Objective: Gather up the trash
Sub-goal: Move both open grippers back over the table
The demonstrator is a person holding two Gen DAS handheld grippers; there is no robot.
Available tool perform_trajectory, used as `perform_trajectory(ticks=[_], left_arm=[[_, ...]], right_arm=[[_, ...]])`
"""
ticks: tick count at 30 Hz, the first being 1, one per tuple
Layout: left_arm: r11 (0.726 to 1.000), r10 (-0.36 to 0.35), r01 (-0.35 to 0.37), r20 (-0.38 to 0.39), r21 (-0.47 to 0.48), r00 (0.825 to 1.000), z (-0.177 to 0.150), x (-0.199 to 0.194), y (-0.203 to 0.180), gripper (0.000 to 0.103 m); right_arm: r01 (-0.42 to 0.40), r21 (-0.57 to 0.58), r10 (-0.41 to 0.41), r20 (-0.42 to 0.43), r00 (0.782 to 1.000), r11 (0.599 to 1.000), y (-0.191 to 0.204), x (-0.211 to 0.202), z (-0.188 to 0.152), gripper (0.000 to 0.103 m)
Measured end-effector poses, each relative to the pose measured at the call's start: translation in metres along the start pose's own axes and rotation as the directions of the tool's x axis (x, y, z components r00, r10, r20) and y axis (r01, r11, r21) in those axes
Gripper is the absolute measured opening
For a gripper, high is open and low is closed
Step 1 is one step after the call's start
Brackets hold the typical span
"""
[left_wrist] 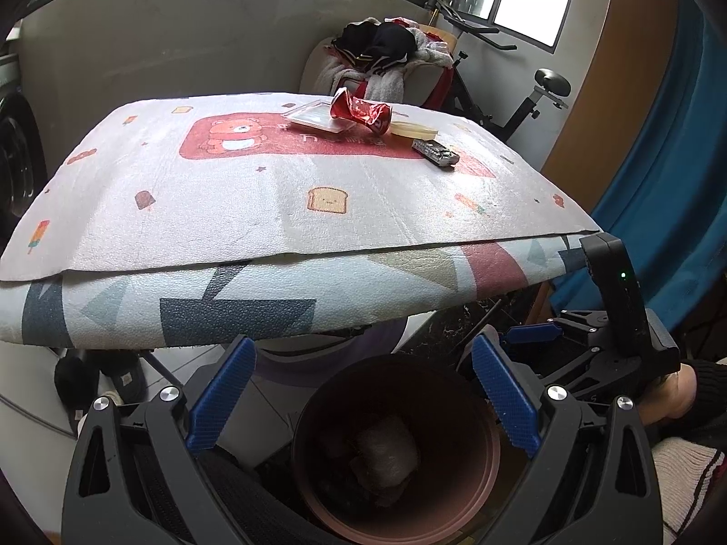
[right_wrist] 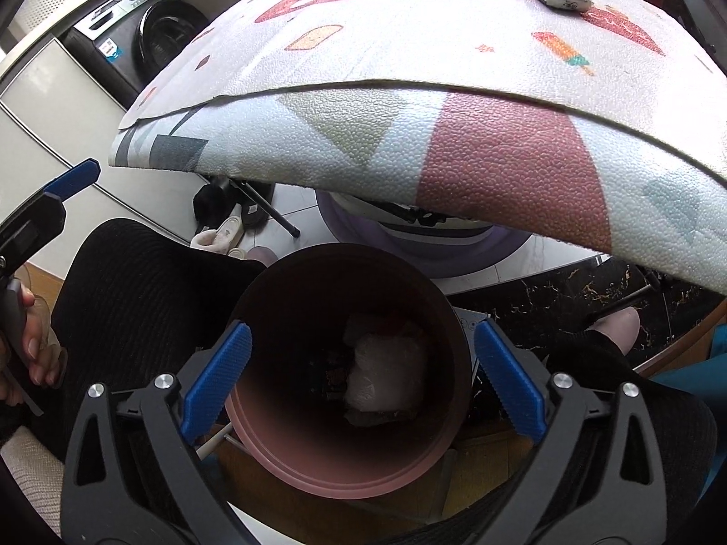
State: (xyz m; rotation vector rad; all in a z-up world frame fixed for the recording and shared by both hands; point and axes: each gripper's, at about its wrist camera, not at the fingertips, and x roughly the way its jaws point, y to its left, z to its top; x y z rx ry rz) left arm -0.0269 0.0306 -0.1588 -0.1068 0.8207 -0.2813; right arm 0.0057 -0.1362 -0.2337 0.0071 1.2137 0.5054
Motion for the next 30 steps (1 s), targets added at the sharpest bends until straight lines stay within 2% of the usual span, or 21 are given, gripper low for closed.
perform_trajectory(ticks=[8, 16, 21, 30], left_arm=[[1.0, 0.01, -0.01, -0.001, 0.003, 1.0, 0.0, 0.001, 0.0, 0.094], [0.999, 0.014, -0.014, -0.003, -0.045, 1.0, 0.007, -0.001, 0.01, 0.095], [0.997, 0.005, -0.007, -0.022, -0.078, 1.0, 0.021, 0.003, 0.017, 0.095], [0.997, 0.01, -0.008, 0.035, -0.075, 0.999, 0.062, 0.007, 0.026, 0.095]], right_arm=[[0.03, -0.037, -0.029, 0.03, 0.999, 0.999, 0.011, -0.006, 0.0, 0.097], [0.096, -0.089, -0.086, 0.112, 0.99, 0.991, 0.016, -0.031, 0.008, 0.097], [0.157, -0.134, -0.129, 0.2, 0.971, 0.978, 0.009, -0.055, 0.025, 0.097], [0.234, -0.114, -0.183, 0.342, 0.922, 0.966, -0.041, -0.091, 0.089, 0.097]])
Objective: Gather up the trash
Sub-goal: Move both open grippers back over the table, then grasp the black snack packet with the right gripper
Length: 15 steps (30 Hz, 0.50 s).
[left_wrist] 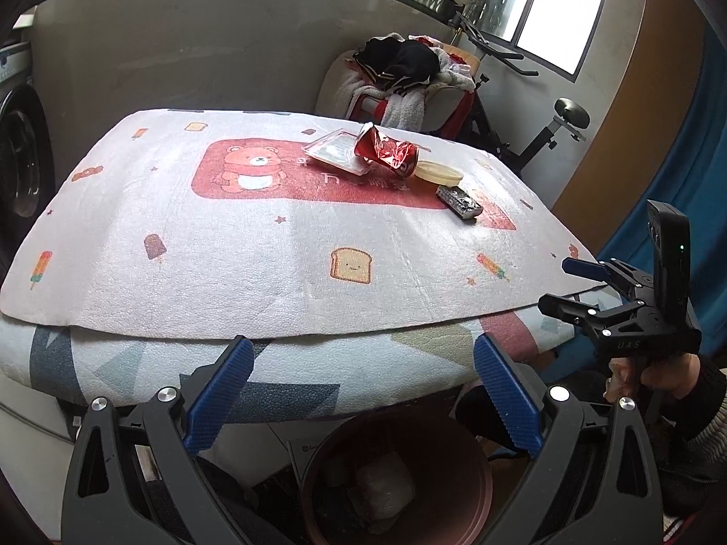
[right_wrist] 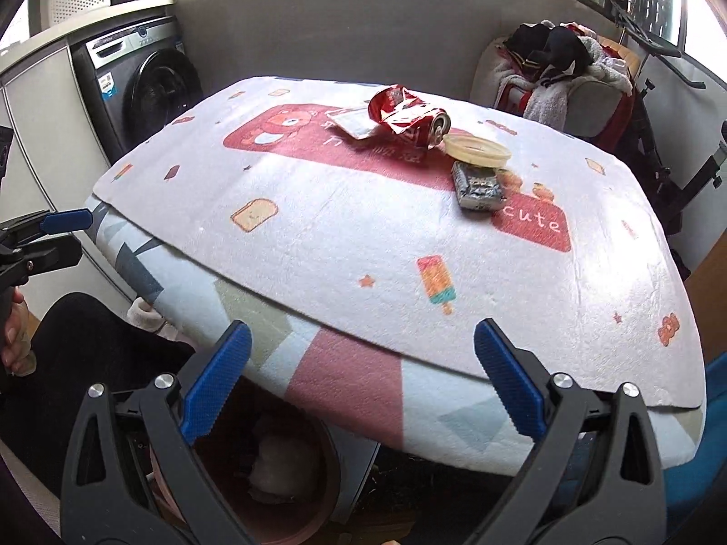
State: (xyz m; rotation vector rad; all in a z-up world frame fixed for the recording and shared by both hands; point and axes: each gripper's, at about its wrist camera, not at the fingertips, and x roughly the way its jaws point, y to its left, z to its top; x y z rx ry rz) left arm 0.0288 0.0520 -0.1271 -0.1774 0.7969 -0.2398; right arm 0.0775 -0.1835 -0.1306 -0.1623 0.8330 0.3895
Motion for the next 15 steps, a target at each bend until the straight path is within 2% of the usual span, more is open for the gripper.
perform_trajectory(ticks=[3, 4, 9, 13, 15], left_arm=[[1.0, 0.001, -0.001, 0.01, 0.003, 1.0, 0.013, 0.007, 0.002, 0.095], [1.0, 0.003, -0.003, 0.012, 0.005, 1.0, 0.016, 0.009, 0.002, 0.095], [1.0, 0.003, -0.003, 0.009, 0.001, 1.0, 0.031, 0.028, 0.008, 0.095], [1.0, 0.004, -0.004, 0.002, -0.01, 1.0, 0.042, 0.045, 0.015, 0.095], [1.0, -0.001, 0.001, 0.001, -0.021, 1.0, 0.046, 0.053, 0.018, 0.095]], right_arm=[[0.046, 0.024, -0.046, 0.019, 0.999, 0.999, -0.028, 0.012, 0.024, 0.096], [0.054, 0.034, -0.055, 0.023, 0.998, 0.998, -0.037, 0.018, 0.031, 0.093], [0.042, 0.115, -0.043, 0.003, 0.999, 0.992, -0.081, 0.057, 0.066, 0.082], [0.086, 0.062, -0.085, -0.018, 0.996, 0.994, -0.091, 0.093, 0.089, 0.075], [0.081, 0.044, -0.079, -0.033, 0.996, 0.996, -0.094, 0.111, 0.099, 0.074]])
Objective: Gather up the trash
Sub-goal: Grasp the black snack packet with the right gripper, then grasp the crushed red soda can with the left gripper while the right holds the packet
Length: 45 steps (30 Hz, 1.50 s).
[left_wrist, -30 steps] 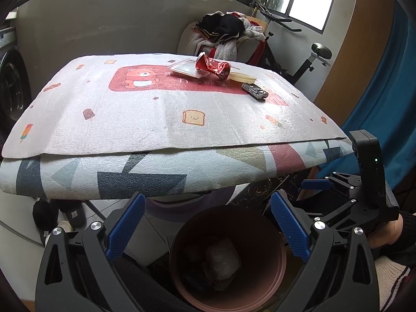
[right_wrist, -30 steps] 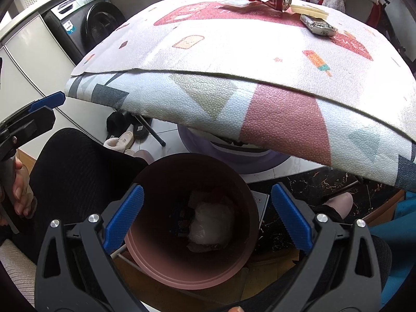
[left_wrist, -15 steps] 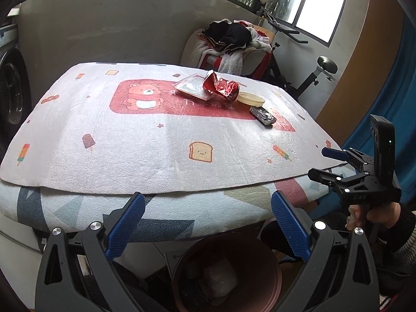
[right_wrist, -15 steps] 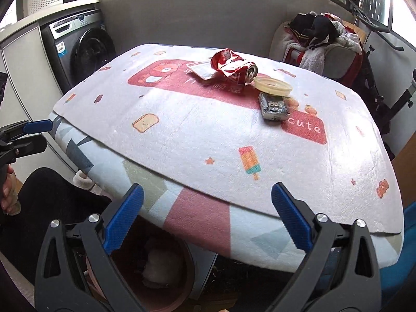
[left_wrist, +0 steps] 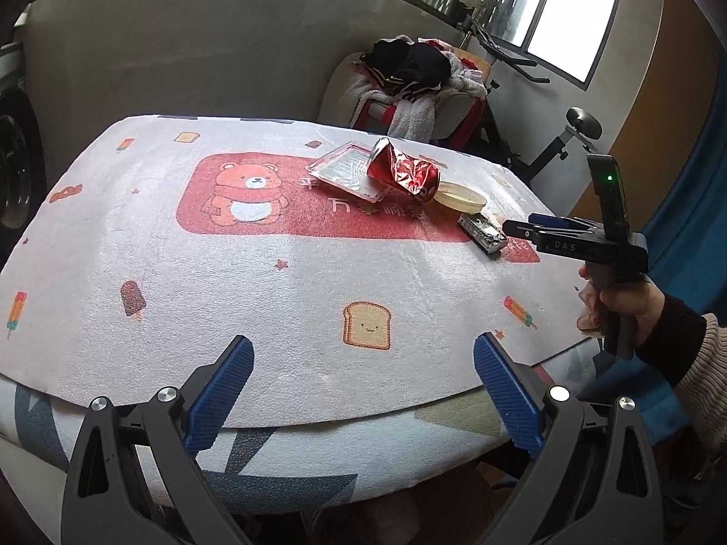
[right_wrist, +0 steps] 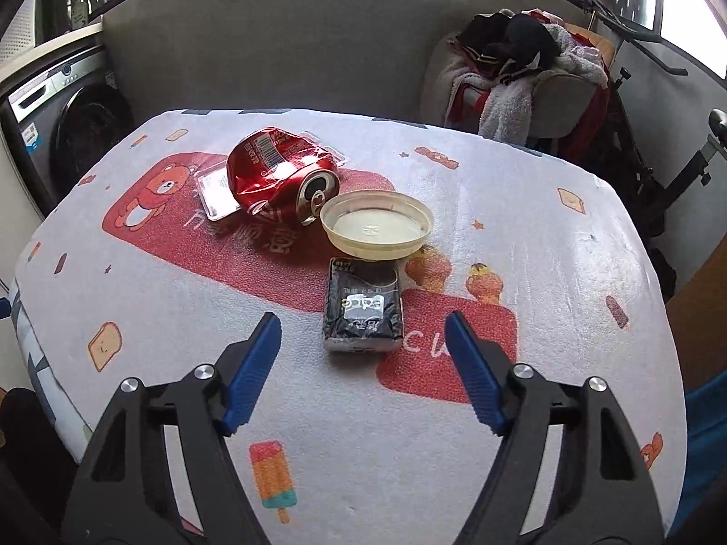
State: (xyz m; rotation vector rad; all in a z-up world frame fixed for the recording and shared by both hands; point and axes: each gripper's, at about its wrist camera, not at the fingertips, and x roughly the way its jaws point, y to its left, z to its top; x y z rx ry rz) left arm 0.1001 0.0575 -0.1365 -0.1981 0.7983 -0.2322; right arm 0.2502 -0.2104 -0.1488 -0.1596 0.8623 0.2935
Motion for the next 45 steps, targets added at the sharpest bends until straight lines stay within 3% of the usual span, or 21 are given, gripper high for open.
perform_trajectory(ticks=[8, 10, 12, 15, 20, 27, 33, 36, 39, 45], left_arm=[[1.0, 0.006, -0.006, -0.022, -0.01, 1.0, 0.012, 0.028, 0.009, 0.095], [1.0, 0.005, -0.006, -0.028, -0.012, 1.0, 0.013, 0.034, 0.01, 0.095], [1.0, 0.005, -0.006, -0.037, -0.011, 0.999, 0.015, 0.041, 0.01, 0.095], [1.0, 0.004, -0.004, -0.052, -0.008, 0.999, 0.018, 0.053, 0.008, 0.095], [1.0, -0.008, 0.008, -0.052, -0.002, 0.999, 0.031, 0.07, 0.0, 0.095], [0.999, -0.051, 0.051, -0.028, 0.012, 0.998, 0.07, 0.097, -0.014, 0.095], [0.996, -0.043, 0.042, 0.012, 0.073, 0.999, 0.128, 0.134, -0.03, 0.095], [0.992, -0.009, 0.007, 0.015, 0.129, 1.0, 0.158, 0.159, -0.039, 0.091], [0.989, 0.016, -0.017, 0.011, 0.147, 1.0, 0.18, 0.185, -0.042, 0.081], [0.989, 0.057, -0.053, -0.025, 0.138, 0.998, 0.196, 0.233, -0.046, 0.07]], right_arm=[[0.025, -0.047, -0.029, -0.084, 0.996, 0.999, 0.009, 0.051, 0.011, 0.068], [0.032, -0.068, -0.039, -0.11, 0.993, 0.997, 0.011, 0.059, 0.007, 0.057], [-0.01, -0.069, 0.004, -0.095, 0.995, 0.998, 0.011, 0.057, 0.005, 0.045], [-0.085, -0.126, 0.079, -0.057, 0.995, 0.988, 0.021, 0.049, 0.0, 0.043], [-0.119, -0.166, 0.123, 0.017, 0.992, 0.979, 0.027, 0.034, -0.004, 0.041], [-0.127, -0.032, 0.131, 0.153, 0.98, 0.991, 0.0, 0.014, -0.007, 0.04], [-0.14, 0.044, 0.13, 0.179, 0.975, 0.989, -0.017, 0.012, -0.006, 0.04], [-0.154, 0.064, 0.14, 0.181, 0.973, 0.986, -0.022, 0.013, -0.006, 0.04], [-0.165, 0.086, 0.148, 0.179, 0.973, 0.983, -0.026, 0.014, -0.007, 0.04], [-0.181, 0.118, 0.159, 0.178, 0.971, 0.976, -0.031, 0.016, -0.008, 0.04]])
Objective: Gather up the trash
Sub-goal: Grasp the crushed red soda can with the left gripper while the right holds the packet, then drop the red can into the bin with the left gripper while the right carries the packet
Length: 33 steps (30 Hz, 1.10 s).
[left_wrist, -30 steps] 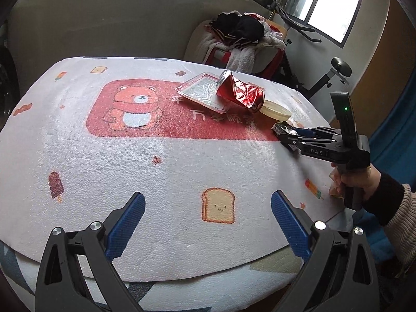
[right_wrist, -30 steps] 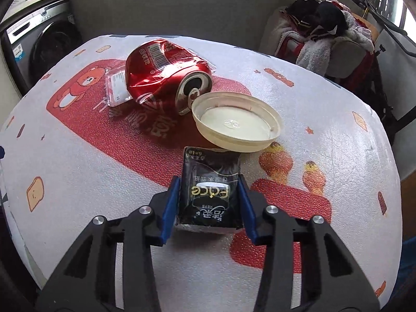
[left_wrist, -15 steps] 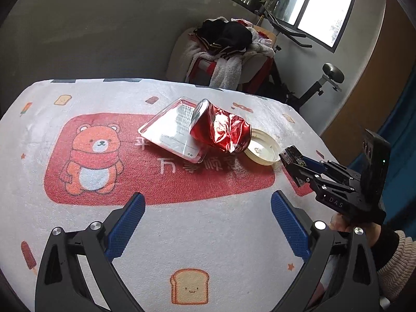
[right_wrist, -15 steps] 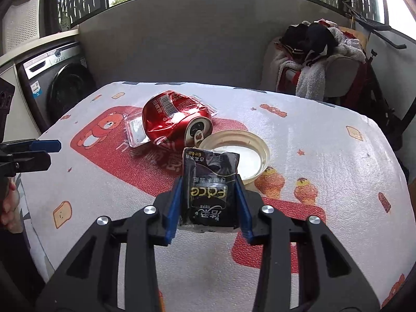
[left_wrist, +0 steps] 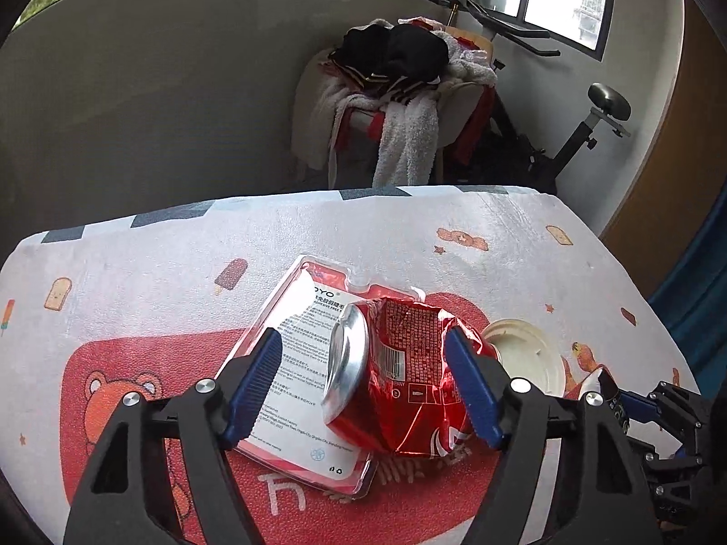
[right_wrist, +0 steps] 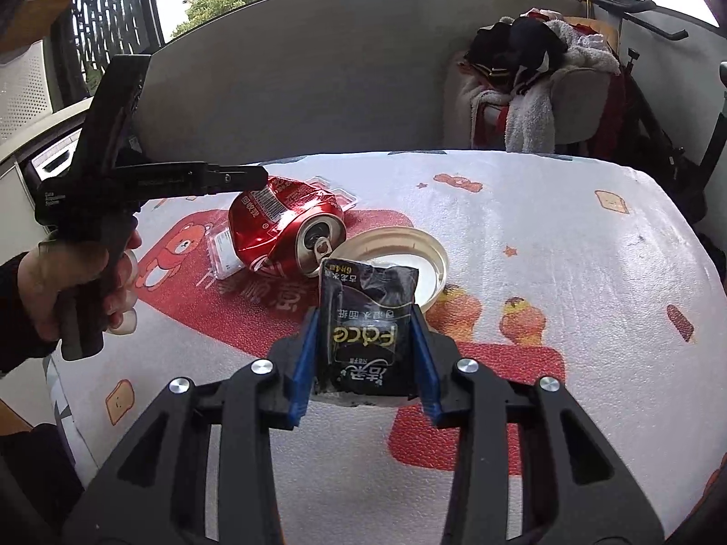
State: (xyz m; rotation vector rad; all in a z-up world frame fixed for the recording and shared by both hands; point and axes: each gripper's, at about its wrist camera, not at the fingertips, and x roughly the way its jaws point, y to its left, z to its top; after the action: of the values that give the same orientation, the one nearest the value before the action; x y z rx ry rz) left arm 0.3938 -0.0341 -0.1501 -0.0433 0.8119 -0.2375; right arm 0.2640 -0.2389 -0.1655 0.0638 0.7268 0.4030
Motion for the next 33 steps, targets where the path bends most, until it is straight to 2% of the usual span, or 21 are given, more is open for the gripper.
perform_trajectory(ticks=[2, 3, 4, 6, 12, 16, 24, 33], left_arm=[[1.0, -0.01, 0.01, -0.034, -0.024, 0.999, -0.002, 0.013, 0.002, 0.059], [1.0, -0.005, 0.003, -0.067, -0.025, 0.998, -0.003, 0.02, 0.003, 0.041], [1.0, -0.006, 0.004, -0.082, -0.026, 0.997, -0.005, 0.023, 0.003, 0.033], [0.999, -0.039, 0.037, -0.067, -0.024, 0.997, -0.009, 0.016, 0.004, 0.024], [0.997, -0.076, 0.077, -0.027, 0.011, 0.997, -0.018, -0.026, 0.007, 0.023], [0.995, -0.093, 0.093, 0.006, 0.045, 0.996, -0.034, -0.074, 0.002, 0.023], [0.99, -0.097, 0.094, 0.022, 0.107, 0.995, -0.095, -0.164, -0.008, 0.023], [0.989, -0.101, 0.098, 0.025, 0.111, 0.995, -0.181, -0.237, -0.028, 0.023]], right_arm=[[-0.002, 0.003, 0.002, -0.001, 1.0, 1.0, 0.0, 0.0, 0.0, 0.04], [-0.002, 0.003, 0.002, 0.0, 1.0, 1.0, 0.0, 0.0, 0.0, 0.04], [-0.002, 0.003, 0.002, 0.001, 1.0, 1.0, 0.0, 0.0, 0.0, 0.04], [-0.001, 0.005, 0.001, 0.003, 1.0, 1.0, 0.0, -0.001, -0.001, 0.04], [0.021, -0.003, -0.021, -0.007, 1.0, 1.0, 0.001, 0.001, 0.0, 0.04], [0.05, -0.008, -0.05, -0.008, 0.999, 0.999, 0.006, -0.005, 0.002, 0.04], [0.035, -0.061, -0.033, 0.029, 0.999, 0.998, 0.034, -0.055, 0.003, 0.04], [-0.039, -0.041, 0.041, 0.049, 0.998, 0.998, 0.08, -0.115, -0.034, 0.04]])
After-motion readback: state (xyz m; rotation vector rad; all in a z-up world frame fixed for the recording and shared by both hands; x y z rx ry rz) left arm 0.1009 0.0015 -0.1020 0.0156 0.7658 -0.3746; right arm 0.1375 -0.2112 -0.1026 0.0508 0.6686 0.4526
